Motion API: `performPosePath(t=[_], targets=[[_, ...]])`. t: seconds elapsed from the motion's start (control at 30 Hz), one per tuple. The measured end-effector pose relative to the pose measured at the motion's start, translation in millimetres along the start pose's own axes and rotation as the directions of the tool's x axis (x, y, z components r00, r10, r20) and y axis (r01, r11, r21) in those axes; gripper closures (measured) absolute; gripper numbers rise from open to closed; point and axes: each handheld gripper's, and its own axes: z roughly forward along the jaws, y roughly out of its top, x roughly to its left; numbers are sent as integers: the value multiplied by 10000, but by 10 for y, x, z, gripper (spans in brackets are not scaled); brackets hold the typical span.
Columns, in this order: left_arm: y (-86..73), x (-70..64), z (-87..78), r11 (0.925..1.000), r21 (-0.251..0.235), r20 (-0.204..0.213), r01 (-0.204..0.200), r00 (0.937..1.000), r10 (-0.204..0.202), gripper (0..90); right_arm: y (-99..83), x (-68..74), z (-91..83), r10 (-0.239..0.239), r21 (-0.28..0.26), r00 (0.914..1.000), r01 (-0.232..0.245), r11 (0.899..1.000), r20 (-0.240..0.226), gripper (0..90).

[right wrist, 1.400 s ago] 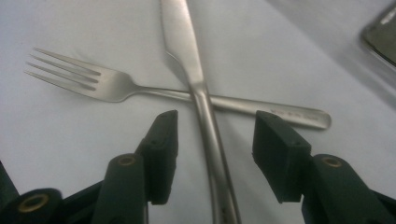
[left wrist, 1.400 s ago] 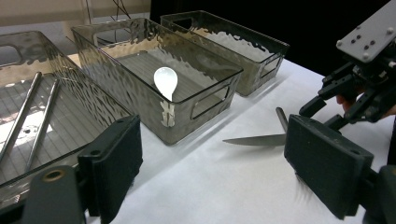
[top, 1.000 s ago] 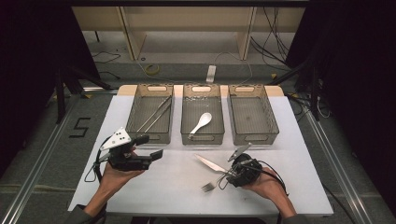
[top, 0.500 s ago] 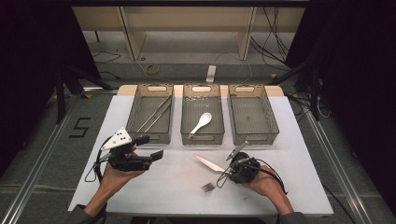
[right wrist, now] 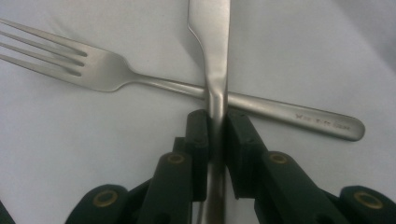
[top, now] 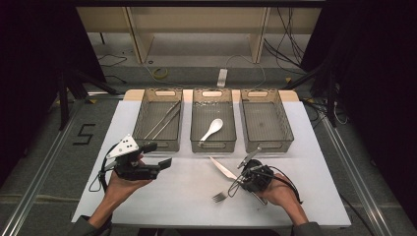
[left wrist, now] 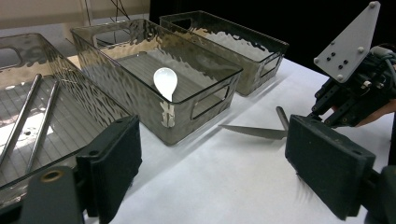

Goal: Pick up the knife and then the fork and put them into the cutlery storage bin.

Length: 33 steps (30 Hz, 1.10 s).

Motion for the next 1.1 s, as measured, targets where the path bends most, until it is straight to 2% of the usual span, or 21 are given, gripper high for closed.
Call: performPosePath(t=[0.07,0.27,0.5,0.73,0.87,1.1], targets=[[0,2,1,10000,10,-5,7,10000,-7,181,-14,-12,-32,-21,-106,10000,20,9999,-71,806],[0,2,-1,10000,-2,-16,19,10000,-19,181,-40,-38,-190,-40,-868,9998,23,9962,-196,807],[0,11,-11,9999,-61,-3,106,9999,-106,181,-58,-52,-376,-75,-1605,9997,36,9870,-242,807],[-2,14,-9,9999,-80,-21,132,9999,-132,181,-54,-109,-490,36,-2019,9997,-84,9794,-242,806],[-1,20,-10,9997,-146,-57,182,9998,-183,180,-18,-181,-570,129,-2274,9996,-184,9736,-257,806],[-4,28,-12,9996,-138,-70,236,9997,-237,180,118,-402,-712,557,-2954,9984,-509,9540,80,806]])
